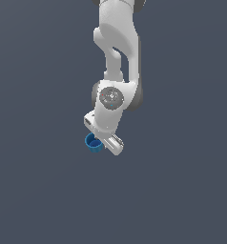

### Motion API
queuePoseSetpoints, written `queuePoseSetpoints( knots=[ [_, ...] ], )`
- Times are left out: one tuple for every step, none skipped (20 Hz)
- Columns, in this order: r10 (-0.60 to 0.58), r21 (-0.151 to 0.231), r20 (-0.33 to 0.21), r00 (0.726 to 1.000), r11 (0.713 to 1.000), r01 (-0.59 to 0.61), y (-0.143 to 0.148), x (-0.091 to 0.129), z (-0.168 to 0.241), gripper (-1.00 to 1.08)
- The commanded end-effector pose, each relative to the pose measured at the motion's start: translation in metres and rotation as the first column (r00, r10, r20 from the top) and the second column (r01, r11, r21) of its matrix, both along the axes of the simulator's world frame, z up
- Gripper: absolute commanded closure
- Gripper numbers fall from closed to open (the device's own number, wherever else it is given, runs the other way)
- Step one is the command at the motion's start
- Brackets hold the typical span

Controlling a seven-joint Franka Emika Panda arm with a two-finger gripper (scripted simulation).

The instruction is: Pick up the object and move it to a goal position.

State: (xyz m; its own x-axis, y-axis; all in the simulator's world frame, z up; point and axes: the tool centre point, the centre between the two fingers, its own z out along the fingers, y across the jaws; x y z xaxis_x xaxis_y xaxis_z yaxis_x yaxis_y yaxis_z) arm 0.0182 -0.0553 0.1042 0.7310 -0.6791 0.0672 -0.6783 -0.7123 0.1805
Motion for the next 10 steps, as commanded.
queuePoseSetpoints(
  knots=[
    [-0.028,-0.012,0.003,1.0,1.0,0.028,-0.001,0.0005,-0.003,-0.2],
    [-0.036,-0.015,0.004,0.999,0.999,0.036,-0.0013,0.0006,-0.004,-0.2],
    [-0.043,-0.018,0.004,0.999,0.999,0.043,-0.0015,0.0007,-0.0048,-0.2],
    [-0.049,-0.021,0.005,0.999,0.999,0.049,-0.0017,0.0008,-0.0055,-0.2],
    [-0.054,-0.023,0.006,0.999,0.998,0.054,-0.0018,0.0008,-0.006,-0.2],
    [-0.057,-0.024,0.006,0.998,0.998,0.057,-0.0019,0.0009,-0.0064,-0.2],
    [-0.06,-0.026,0.006,0.998,0.998,0.06,-0.002,0.0009,-0.0068,-0.2],
    [-0.062,-0.026,0.007,0.998,0.998,0.062,-0.0021,0.001,-0.0069,-0.2],
    [-0.062,-0.027,0.007,0.998,0.998,0.062,-0.002,0.001,-0.007,-0.2],
    [-0.058,-0.025,0.006,0.998,0.998,0.059,-0.0019,0.0008,-0.0068,-0.2]
  ],
)
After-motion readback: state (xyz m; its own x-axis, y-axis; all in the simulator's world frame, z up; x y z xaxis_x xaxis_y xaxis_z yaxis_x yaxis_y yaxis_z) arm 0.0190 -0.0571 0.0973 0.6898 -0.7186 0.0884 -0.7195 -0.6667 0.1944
